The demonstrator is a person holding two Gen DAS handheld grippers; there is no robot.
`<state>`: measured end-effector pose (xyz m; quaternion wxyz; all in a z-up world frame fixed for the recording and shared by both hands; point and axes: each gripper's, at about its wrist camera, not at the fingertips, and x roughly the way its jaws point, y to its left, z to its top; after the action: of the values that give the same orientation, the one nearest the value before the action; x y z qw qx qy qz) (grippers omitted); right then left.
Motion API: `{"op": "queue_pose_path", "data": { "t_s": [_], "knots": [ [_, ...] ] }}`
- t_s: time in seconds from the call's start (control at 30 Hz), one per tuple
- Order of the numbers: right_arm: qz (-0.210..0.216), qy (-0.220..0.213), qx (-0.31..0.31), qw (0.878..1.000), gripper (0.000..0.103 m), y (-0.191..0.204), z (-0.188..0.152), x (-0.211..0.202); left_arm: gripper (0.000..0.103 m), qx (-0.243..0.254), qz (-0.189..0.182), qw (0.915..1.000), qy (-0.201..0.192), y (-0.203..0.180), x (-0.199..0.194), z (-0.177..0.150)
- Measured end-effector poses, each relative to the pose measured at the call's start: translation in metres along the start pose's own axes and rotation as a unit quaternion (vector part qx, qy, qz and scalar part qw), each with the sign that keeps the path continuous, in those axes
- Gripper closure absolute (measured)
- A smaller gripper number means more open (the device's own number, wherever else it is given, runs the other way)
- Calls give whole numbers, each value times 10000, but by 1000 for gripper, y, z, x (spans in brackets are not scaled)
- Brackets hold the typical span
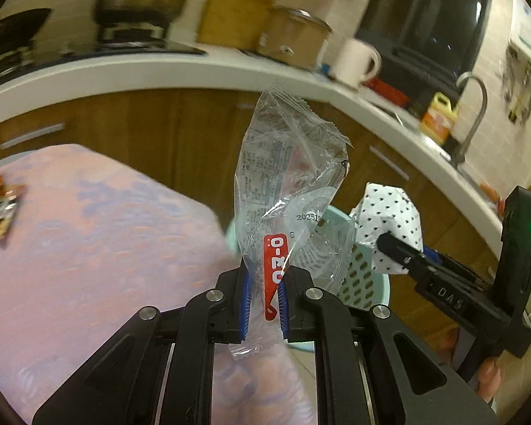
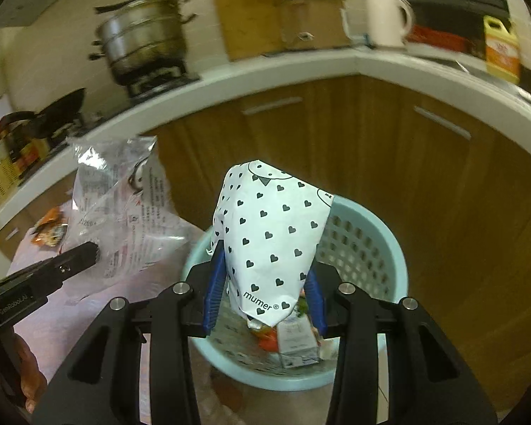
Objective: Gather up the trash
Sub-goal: 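Carry the bag and paper over the blue basket and open both grippers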
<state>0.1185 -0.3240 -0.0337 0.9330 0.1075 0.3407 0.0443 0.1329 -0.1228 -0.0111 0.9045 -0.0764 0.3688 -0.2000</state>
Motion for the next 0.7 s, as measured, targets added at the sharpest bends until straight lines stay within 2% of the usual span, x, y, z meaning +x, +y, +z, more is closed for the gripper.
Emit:
{"op": "queue_pose_path", "data": {
  "t_s": [0.23,0.3,0.33,0.37,0.47,0.57,0.7],
  "knots": [
    [-158,311,306,9989,64,-25,-9,25,86,147,-78,9989,429,-16,48,2],
    [-216,401,392,9982,61,-33,-11,29,79,226,-86,9982,545,-20,58,4],
    [-209,489,472,9975,57,-37,-11,33,68,259,-118,9977,609,-22,62,4],
    [-176,560,538,9968,47,-40,-11,36,56,288,-129,9974,652,-23,66,5],
    [-185,703,715,9948,39,-49,-14,44,43,440,-50,9962,752,-27,74,2],
    [-180,772,747,9940,39,-53,-19,48,42,486,-13,9948,894,-26,80,-2],
    [-142,739,778,9941,39,-52,-21,44,42,450,-18,9955,832,-20,74,-4]
  ]
}}
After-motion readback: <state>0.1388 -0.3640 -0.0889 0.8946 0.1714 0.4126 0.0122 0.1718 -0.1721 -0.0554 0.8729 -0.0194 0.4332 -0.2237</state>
